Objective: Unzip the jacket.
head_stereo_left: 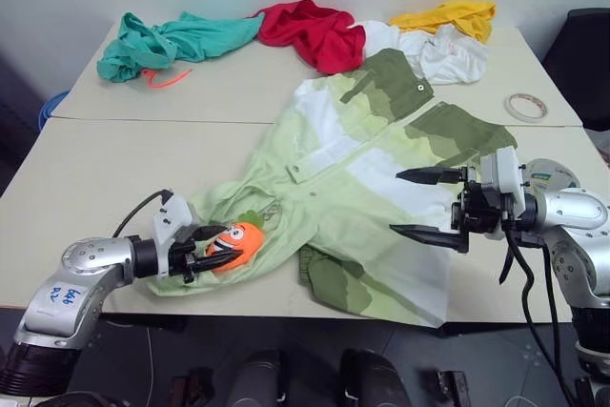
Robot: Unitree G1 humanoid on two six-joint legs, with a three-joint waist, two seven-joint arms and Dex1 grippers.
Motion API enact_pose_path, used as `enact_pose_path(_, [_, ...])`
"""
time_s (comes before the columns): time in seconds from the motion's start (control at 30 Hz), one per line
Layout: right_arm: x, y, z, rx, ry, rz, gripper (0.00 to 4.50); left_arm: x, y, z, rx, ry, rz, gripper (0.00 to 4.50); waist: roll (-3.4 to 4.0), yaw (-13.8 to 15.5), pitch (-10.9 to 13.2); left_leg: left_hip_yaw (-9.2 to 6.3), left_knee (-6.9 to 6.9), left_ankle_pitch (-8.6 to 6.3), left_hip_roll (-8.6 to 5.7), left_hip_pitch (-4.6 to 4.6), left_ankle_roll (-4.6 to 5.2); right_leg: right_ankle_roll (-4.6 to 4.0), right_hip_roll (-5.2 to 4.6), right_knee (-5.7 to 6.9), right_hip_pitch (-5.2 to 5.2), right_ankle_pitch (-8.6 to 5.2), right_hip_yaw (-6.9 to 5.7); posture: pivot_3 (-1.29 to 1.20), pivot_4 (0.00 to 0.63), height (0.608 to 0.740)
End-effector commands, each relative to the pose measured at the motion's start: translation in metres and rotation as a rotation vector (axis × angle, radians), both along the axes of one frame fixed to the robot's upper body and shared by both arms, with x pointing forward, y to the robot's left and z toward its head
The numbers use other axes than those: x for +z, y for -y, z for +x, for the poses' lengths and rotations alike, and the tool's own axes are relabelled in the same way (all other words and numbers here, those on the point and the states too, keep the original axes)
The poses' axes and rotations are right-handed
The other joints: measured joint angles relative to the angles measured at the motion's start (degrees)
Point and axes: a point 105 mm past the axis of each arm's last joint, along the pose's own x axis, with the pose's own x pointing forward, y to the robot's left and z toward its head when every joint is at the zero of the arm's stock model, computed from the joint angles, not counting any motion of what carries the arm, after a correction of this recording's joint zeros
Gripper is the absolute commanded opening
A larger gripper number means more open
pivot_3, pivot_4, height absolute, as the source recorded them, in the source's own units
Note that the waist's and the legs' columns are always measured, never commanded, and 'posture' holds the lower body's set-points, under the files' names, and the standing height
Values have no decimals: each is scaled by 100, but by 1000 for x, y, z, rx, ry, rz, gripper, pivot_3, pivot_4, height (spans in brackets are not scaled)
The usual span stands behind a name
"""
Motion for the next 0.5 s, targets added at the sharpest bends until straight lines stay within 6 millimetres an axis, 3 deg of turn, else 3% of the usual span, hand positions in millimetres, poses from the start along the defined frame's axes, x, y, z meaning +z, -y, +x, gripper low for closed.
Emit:
enact_pose_path(0.03, [10,4,-1,-12,26,27,4500,30,4,4,-41,67,-115,1076,-1,6,1,0,0,0,0,0,0,0,0,0,0,0,0,0,150,740])
enact_pose_path(0.17, [8,11,0,-56,-16,50,4500,59,26,11,-136,169,-258,117,-3,21,2,-1,1,1,-2,-2,1,0,1,0,2,0,-4,0,150,740])
enact_pose_path(0.37, [-8,11,10,-139,-75,77,4500,45,104,41,-243,201,-306,56,-12,75,-3,5,10,9,-17,-2,16,17,1,-1,9,9,-34,0,150,740])
enact_pose_path(0.5, [-11,9,12,-170,-75,89,4500,41,120,44,-287,217,-307,56,-20,-4,-2,7,6,10,-13,-7,16,17,3,0,1,10,-42,0,150,740])
